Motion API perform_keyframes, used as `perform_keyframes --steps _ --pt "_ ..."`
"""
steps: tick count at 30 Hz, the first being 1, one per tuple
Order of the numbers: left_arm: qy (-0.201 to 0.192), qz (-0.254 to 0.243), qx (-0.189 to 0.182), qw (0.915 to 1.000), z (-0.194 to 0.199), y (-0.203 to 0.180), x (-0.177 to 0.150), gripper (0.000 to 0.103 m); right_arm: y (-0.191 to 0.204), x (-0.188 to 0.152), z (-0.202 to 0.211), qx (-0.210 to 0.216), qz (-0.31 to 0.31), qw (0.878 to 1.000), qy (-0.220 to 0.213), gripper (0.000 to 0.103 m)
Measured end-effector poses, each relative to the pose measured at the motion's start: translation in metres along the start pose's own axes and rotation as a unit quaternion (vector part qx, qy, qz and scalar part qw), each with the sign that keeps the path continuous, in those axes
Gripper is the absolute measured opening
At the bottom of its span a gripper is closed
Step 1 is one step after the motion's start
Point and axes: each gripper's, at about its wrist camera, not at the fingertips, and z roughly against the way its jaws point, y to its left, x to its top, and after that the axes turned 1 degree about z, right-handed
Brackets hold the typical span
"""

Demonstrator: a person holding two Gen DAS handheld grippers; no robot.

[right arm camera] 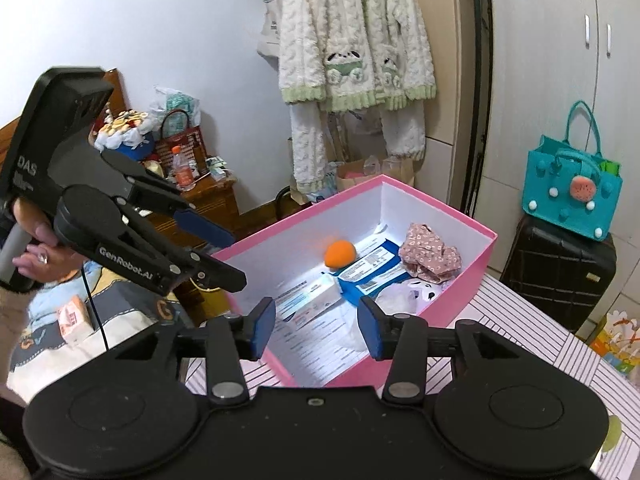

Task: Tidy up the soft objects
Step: 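Lower the tissue packet and plastic bag into the box and open both grippers, then withdraw both tools from the box toward the white plush on the table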

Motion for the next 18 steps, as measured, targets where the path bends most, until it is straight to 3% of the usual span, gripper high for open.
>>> perform_keyframes --steps 10,18 --pt "-0.017 -0.027 0.002 0.9995 0.035 -0.027 -0.019 0.059 0.026 -0.014 0.042 -0.007 0.016 1.0 -0.017 0.059" --pt "-0.015 -0.046 -0.016 0.9987 0.043 -0.048 -0.034 0.062 0.036 -0.033 0.061 -0.018 0.013 1.0 -0.017 0.06"
